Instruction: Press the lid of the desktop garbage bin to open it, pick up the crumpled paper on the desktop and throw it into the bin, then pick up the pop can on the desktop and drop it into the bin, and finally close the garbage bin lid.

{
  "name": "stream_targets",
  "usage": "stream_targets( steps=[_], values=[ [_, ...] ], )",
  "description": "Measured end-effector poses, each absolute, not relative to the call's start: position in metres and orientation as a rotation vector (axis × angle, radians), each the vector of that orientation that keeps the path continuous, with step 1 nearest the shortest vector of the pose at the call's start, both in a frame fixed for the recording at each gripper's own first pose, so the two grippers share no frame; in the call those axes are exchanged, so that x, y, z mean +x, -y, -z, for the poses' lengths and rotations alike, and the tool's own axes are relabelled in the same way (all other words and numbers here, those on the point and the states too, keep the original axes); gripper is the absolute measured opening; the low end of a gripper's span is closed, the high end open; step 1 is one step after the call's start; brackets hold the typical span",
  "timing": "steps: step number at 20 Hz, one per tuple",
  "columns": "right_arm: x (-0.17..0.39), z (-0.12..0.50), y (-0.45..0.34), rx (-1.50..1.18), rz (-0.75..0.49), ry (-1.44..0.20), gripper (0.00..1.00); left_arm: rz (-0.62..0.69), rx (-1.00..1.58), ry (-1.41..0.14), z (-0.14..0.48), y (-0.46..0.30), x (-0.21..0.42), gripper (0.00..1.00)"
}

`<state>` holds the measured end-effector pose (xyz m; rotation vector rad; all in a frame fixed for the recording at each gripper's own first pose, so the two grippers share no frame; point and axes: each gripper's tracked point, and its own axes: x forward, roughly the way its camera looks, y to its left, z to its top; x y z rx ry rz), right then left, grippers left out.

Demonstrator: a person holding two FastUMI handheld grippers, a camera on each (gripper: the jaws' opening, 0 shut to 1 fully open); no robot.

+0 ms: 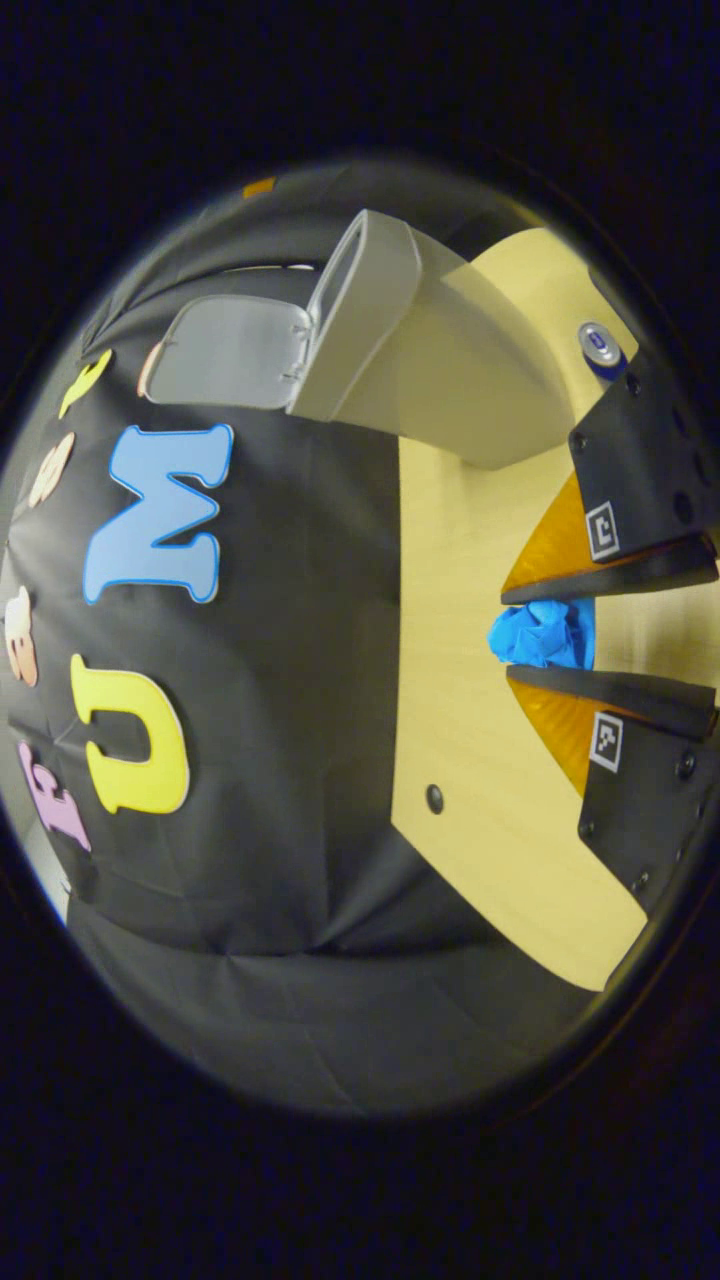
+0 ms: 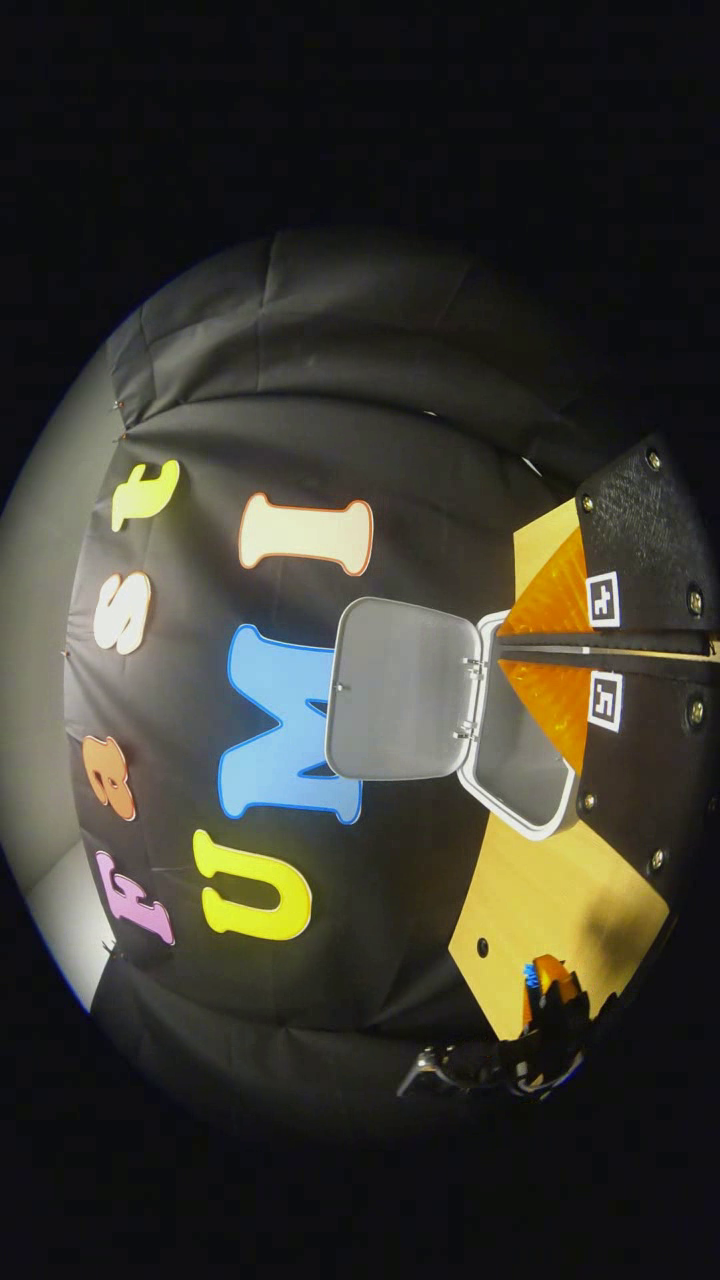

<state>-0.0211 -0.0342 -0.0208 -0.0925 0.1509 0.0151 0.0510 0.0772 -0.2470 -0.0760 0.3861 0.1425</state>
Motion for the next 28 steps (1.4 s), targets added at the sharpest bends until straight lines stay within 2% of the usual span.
stream_targets(
  steps=[5, 6, 7, 11, 13, 14, 15, 17, 19, 20, 24, 28],
  values=[
    [-0.022, 0.026, 0.053, -0.047, 0.018, -0.141, 0.02, -0.033, -0.043, -0.296, 0.161, -0.030, 0.088, 0.43],
    [-0.023, 0.029, 0.059, -0.038, 0.029, -0.142, 0.02, -0.008, -0.042, -0.280, 0.144, -0.016, 0.095, 0.38],
    [-0.025, 0.030, 0.064, -0.029, 0.041, -0.143, 0.02, 0.023, -0.043, -0.262, 0.130, 0.000, 0.103, 0.43],
    [-0.031, 0.035, 0.090, 0.014, 0.098, -0.146, 0.02, 0.130, -0.006, -0.206, 0.091, 0.059, 0.125, 0.40],
    [-0.037, 0.036, 0.105, 0.025, 0.132, -0.145, 0.02, 0.183, 0.027, -0.200, 0.089, 0.090, 0.133, 0.40],
    [-0.042, 0.037, 0.112, 0.026, 0.149, -0.144, 0.02, 0.208, 0.033, -0.202, 0.091, 0.104, 0.135, 0.43],
    [-0.045, 0.038, 0.119, 0.028, 0.165, -0.148, 0.02, 0.229, 0.035, -0.208, 0.094, 0.117, 0.137, 0.41],
    [-0.054, 0.042, 0.133, 0.036, 0.197, -0.156, 0.02, 0.258, 0.026, -0.225, 0.102, 0.137, 0.144, 0.43],
    [-0.063, 0.046, 0.147, 0.048, 0.229, -0.166, 0.02, 0.274, 0.009, -0.227, 0.106, 0.152, 0.149, 0.41],
    [-0.066, 0.049, 0.154, 0.054, 0.243, -0.172, 0.02, 0.283, 0.002, -0.221, 0.105, 0.158, 0.152, 0.45],
    [-0.079, 0.057, 0.172, 0.070, 0.280, -0.193, 0.02, 0.307, 0.013, -0.210, 0.107, 0.174, 0.158, 0.51],
    [-0.078, 0.060, 0.174, 0.077, 0.281, -0.201, 0.02, 0.315, -0.019, -0.214, 0.108, 0.178, 0.156, 0.86]
  ],
)
